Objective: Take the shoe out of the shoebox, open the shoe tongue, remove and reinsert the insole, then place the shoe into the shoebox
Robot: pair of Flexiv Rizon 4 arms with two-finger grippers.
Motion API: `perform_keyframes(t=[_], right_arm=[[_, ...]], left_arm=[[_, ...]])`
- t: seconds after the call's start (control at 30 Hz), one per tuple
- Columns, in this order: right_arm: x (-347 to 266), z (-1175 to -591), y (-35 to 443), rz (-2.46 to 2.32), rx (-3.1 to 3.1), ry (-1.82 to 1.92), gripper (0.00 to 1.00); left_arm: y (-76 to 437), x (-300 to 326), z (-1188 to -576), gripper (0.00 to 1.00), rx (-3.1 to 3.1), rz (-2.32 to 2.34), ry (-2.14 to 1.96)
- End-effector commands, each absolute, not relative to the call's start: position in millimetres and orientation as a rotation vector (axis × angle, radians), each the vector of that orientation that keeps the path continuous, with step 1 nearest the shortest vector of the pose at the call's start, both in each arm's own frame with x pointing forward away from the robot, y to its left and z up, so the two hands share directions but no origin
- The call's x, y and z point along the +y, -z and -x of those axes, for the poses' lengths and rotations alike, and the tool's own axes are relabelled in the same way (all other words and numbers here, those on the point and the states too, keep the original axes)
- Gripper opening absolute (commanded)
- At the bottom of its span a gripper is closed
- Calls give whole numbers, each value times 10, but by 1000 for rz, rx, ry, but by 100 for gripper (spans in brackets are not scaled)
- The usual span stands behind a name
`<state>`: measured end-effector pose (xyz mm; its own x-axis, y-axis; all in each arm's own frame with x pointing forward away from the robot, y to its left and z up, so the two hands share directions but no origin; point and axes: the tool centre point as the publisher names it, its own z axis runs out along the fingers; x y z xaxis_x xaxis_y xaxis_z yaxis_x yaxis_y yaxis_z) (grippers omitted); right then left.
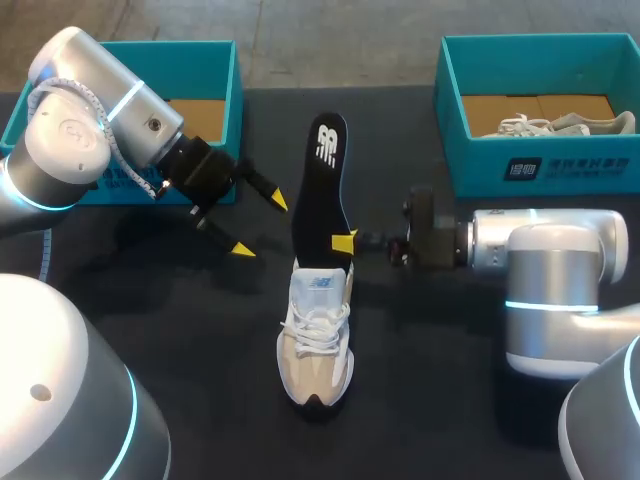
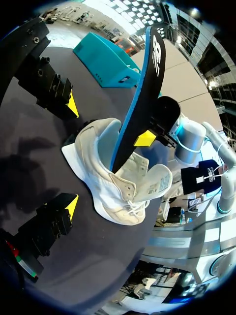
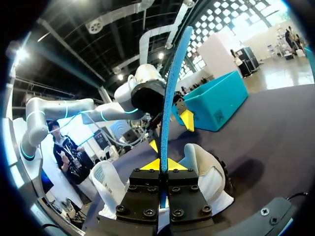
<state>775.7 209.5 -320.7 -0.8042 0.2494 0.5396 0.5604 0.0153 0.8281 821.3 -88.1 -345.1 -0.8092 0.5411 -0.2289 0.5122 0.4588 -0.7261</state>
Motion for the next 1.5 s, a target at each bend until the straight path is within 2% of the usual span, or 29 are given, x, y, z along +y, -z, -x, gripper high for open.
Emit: perform_keyframes(t=[0.03, 1.5], right_arm=[[2105, -7737, 3210, 849, -2051, 1869, 0], [2104, -7704, 3275, 900, -2049, 1863, 0]], left_arm=[[3449, -878, -8211, 100, -2655, 959, -1298], [3567, -896, -8056, 100, -2721, 838, -1202]])
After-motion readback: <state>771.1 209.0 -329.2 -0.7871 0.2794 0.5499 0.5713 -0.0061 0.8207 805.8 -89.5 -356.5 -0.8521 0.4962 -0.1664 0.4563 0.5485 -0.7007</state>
